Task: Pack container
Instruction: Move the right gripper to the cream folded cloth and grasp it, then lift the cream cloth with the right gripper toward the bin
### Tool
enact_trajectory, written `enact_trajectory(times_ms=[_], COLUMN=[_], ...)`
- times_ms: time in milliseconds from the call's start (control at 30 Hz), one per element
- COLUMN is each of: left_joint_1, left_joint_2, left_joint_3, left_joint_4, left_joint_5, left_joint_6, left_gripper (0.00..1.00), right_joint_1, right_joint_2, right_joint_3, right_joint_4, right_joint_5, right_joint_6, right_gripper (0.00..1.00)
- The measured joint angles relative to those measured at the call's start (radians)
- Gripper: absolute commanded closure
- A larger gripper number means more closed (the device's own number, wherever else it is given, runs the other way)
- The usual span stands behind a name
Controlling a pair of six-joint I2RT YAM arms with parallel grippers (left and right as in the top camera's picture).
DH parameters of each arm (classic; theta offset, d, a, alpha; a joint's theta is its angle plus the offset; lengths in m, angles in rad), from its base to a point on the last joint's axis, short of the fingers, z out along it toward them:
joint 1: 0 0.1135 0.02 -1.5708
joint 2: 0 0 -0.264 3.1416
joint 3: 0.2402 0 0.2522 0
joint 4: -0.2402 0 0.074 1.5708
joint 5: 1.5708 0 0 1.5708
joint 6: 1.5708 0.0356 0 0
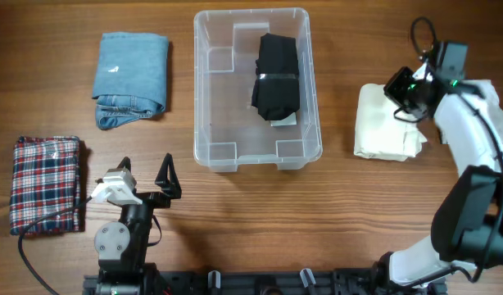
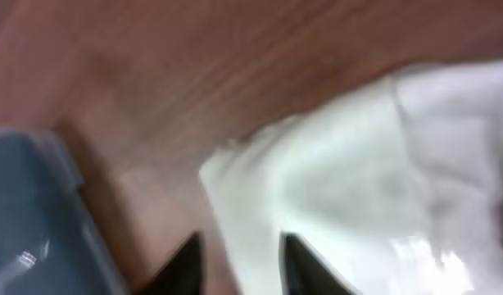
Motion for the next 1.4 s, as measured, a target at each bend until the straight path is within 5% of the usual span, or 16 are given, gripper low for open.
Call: enact_trajectory(times_ms=[100, 167, 500, 1400], left_joint_1=[0.0, 0.0, 0.0, 0.0], left_joint_2=[0.0, 0.0, 0.0, 0.0], left_joint_3=[0.0, 0.0, 0.0, 0.0], left_joint_4=[0.0, 0.0, 0.0, 0.0], left_joint_5=[0.0, 0.0, 0.0, 0.0], left_joint_6=[0.0, 0.0, 0.0, 0.0], left_gripper=[0.0, 0.0, 0.0, 0.0], right_joint_1=[0.001, 0.013, 0.301, 0.31], right_joint_2=[-0.001, -0.002, 0.028, 0.256], right_joint_3=[0.167, 0.212, 0.147, 0.103], right_joint_4=[-0.192, -0.293, -0.513, -0.396], right_joint_5=[0.009, 0.026, 0.352, 0.594], right_joint_6=[-0.071, -0.161, -0.148, -0.094], right_gripper=[0.07, 0.01, 0.0, 0.0])
